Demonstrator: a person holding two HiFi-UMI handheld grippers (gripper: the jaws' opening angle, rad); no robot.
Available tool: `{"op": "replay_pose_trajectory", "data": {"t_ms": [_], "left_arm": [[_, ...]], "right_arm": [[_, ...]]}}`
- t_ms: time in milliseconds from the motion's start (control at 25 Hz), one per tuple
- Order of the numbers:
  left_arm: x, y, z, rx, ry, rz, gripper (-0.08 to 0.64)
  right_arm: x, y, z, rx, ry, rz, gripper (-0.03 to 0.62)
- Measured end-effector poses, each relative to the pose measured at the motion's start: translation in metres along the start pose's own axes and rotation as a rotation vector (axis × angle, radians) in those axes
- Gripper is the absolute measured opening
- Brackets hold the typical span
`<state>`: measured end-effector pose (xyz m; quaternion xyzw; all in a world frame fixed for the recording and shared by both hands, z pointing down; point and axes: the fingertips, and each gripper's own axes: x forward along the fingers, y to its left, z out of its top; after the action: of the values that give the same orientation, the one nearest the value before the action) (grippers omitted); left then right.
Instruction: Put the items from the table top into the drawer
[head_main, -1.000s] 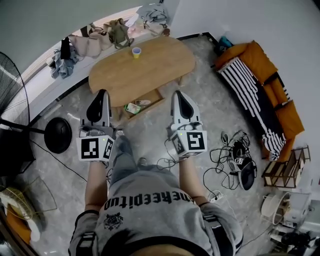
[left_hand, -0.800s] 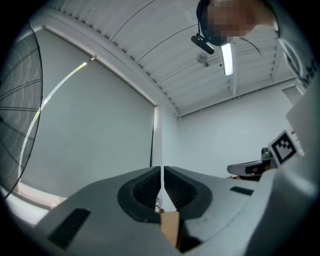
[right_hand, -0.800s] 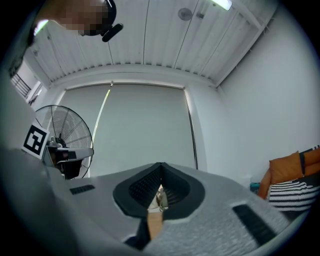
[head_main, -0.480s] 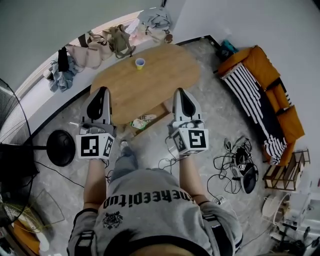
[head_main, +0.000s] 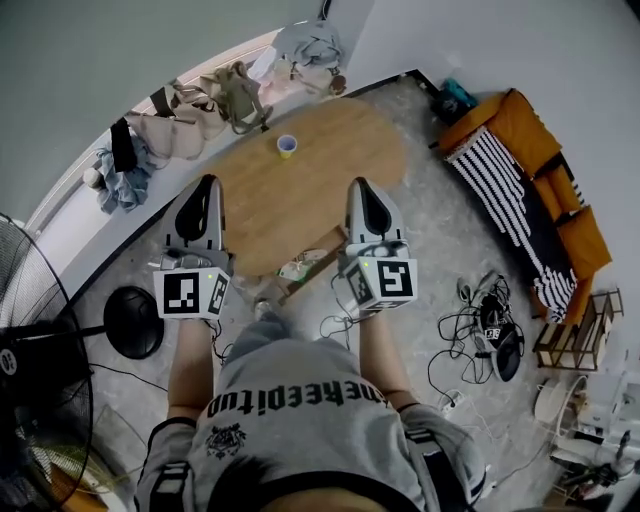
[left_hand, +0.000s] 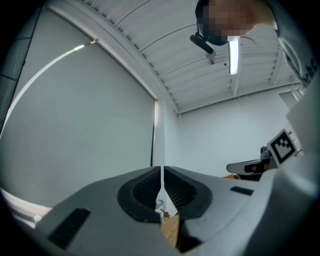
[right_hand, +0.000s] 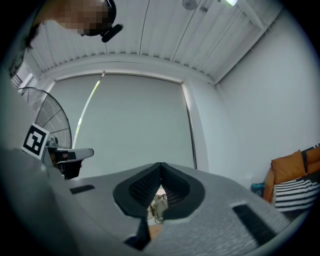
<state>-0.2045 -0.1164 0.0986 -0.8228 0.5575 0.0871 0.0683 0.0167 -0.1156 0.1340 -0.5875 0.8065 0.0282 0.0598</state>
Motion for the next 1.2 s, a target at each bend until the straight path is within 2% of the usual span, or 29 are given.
{"op": "replay_pose_trajectory", "data": {"t_ms": [320,720,960,1200], "left_arm": [[0.036,0.041,-0.021,-0.028,0.012,-0.034,0.020],[0.066,0.050,-0.052,-0.064,0.054,-0.054,0.020],[0.082,0.052,-0.065,-0.066,0.068,-0.027,0.020],[0.103,0.051,-0.068,-0.043,0.076,0.021,0.020]], "right_arm": [[0.041,0.012,-0.014,-0.011,0.025,-0.034,0.003],[0.061,0.001,-0.039,-0.004,0.096,-0.050,0.003],[0.080,-0.013,-0.054,0.005,0.122,-0.023,0.003],[0.112,-0.028,-0.063,0.029,0.136,0.046,0.003]]}}
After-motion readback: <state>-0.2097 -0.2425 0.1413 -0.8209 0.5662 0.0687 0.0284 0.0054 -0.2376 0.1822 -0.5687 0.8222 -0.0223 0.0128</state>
